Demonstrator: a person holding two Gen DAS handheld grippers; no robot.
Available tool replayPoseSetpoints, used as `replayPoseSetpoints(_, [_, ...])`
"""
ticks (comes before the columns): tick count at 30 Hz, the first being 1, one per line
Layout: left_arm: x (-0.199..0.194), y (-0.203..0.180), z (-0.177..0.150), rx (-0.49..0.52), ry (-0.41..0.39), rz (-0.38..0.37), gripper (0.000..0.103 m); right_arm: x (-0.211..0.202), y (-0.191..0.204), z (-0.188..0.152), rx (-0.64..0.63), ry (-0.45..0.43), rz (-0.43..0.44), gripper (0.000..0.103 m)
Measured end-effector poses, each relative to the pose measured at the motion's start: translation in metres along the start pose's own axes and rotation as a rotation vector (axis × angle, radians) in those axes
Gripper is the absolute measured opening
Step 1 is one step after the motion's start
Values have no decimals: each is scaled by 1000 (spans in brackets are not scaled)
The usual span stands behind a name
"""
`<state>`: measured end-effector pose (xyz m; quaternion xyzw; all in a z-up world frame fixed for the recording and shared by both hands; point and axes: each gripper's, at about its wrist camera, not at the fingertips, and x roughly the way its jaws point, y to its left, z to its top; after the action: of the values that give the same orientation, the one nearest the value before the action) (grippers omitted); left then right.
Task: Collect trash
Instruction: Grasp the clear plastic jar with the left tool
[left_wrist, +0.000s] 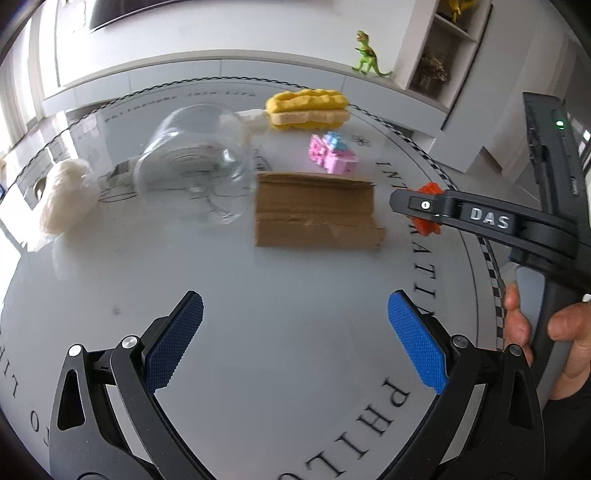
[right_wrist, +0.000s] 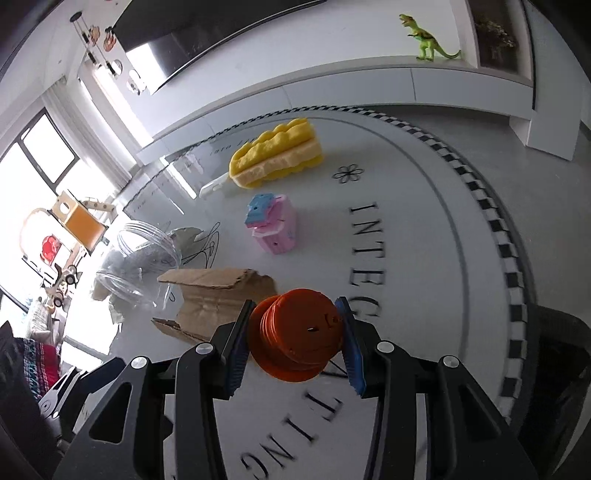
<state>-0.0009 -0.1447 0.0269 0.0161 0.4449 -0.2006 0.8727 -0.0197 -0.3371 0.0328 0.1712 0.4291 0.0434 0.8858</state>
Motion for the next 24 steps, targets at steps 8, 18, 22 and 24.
replayPoseSetpoints(8, [-8,-6,28,31,-12,30,97,-22,-19,-6,-15,-20,-15,45])
replayPoseSetpoints(18, [-6,32,71,-61,-54,184,97,-26,-27,-4,-5,-32,10,45])
replayPoseSetpoints(22, [12,44,76,-85,-44,188,97,-22,-29,-3,-3,-28,12,45])
replayPoseSetpoints(24, [19,50,77,-111,-47,185,97,-21,-29,-3,-3,-25,11,45])
